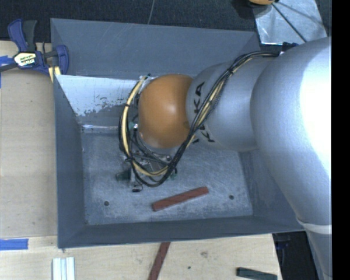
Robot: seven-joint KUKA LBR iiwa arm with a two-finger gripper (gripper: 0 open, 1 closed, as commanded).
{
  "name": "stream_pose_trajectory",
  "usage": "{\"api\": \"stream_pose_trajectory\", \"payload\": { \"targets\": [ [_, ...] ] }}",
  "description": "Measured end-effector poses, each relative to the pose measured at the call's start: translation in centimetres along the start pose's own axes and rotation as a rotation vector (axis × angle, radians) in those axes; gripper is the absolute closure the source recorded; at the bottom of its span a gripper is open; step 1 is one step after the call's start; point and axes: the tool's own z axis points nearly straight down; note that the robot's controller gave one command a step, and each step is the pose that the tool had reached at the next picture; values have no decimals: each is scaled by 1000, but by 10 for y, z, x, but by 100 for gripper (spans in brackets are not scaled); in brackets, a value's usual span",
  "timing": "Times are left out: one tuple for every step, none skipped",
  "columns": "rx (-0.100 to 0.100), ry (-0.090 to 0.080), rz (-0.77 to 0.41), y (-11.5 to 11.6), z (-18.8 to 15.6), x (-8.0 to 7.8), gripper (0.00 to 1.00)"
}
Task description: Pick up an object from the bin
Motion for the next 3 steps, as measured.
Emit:
{"api": "stream_pose_trajectory", "payload": {
  "targets": [
    [1,5,1,0,-16,1,100],
    [2,3,1,-1,-30,0,100],
    [2,6,2,-1,-50,1,100]
  ]
}}
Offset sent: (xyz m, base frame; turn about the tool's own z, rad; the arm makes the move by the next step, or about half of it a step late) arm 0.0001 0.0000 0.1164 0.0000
